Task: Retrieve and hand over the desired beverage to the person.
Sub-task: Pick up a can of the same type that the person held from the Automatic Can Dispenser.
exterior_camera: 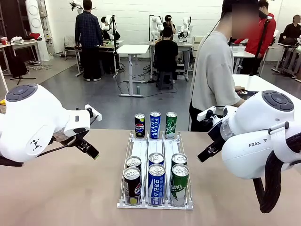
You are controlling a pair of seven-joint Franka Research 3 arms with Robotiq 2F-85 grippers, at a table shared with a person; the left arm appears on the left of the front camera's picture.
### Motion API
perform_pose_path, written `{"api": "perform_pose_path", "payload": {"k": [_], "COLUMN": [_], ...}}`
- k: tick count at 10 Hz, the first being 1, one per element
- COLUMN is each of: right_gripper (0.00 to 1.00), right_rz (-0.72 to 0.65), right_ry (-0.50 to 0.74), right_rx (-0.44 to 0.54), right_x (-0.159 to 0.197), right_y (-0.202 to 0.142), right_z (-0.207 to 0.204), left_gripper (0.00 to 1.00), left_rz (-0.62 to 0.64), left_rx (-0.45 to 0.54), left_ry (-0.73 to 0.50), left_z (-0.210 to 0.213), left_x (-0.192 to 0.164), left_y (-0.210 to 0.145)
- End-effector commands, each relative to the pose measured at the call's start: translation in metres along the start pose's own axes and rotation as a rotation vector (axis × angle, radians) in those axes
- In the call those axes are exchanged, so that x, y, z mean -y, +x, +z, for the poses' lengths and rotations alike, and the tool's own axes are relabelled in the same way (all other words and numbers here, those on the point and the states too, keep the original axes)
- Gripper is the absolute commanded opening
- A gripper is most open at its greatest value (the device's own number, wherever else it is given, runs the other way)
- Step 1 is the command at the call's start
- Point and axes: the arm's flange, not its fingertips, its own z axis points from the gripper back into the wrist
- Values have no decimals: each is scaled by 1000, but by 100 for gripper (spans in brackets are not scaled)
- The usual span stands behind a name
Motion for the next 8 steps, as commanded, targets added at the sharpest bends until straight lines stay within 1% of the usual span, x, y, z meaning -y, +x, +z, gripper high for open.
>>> {"api": "perform_pose_path", "payload": {"k": [1,8], "right_gripper": [100,100], "right_rz": [1,1], "right_ry": [0,0], "right_rx": [0,0], "right_x": [0,0], "right_y": [0,0], "right_z": [0,0], "left_gripper": [100,100], "left_rz": [0,0], "left_rx": [0,0], "left_ry": [0,0], "left_z": [0,0], "left_x": [0,0], "left_y": [0,0]}}
